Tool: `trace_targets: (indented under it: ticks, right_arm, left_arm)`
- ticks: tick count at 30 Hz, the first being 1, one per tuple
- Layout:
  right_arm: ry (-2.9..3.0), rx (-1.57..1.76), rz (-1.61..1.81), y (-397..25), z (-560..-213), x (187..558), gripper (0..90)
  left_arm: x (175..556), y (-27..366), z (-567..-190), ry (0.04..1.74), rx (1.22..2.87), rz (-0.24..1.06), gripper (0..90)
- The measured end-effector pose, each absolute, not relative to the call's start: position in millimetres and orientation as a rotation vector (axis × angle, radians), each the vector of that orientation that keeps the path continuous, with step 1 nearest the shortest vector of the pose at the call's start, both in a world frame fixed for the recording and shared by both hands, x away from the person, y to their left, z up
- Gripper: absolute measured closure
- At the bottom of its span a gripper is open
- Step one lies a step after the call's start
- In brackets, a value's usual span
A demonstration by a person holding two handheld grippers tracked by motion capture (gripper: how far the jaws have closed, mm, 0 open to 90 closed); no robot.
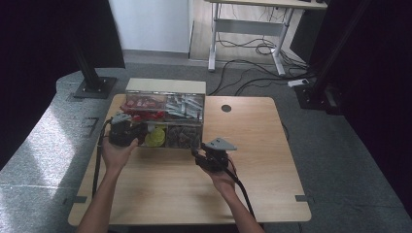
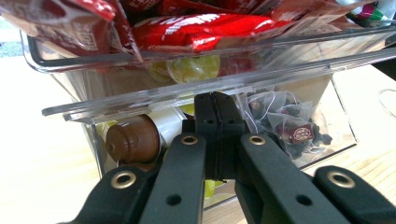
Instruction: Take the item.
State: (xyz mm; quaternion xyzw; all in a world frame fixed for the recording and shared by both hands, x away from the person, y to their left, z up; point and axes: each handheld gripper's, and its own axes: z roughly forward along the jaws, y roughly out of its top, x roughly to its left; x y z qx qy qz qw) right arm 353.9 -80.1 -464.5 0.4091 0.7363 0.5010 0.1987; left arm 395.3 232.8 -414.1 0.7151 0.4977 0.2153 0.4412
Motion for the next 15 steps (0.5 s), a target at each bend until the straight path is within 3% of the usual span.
trace_targets:
  ticks: [15]
  right_arm:
    - [2.064, 1.142, 1.4, -66, -471, 366, 54.1]
  left_arm:
    - [396, 231, -414, 1.232, 1.779, 0.532, 90.0]
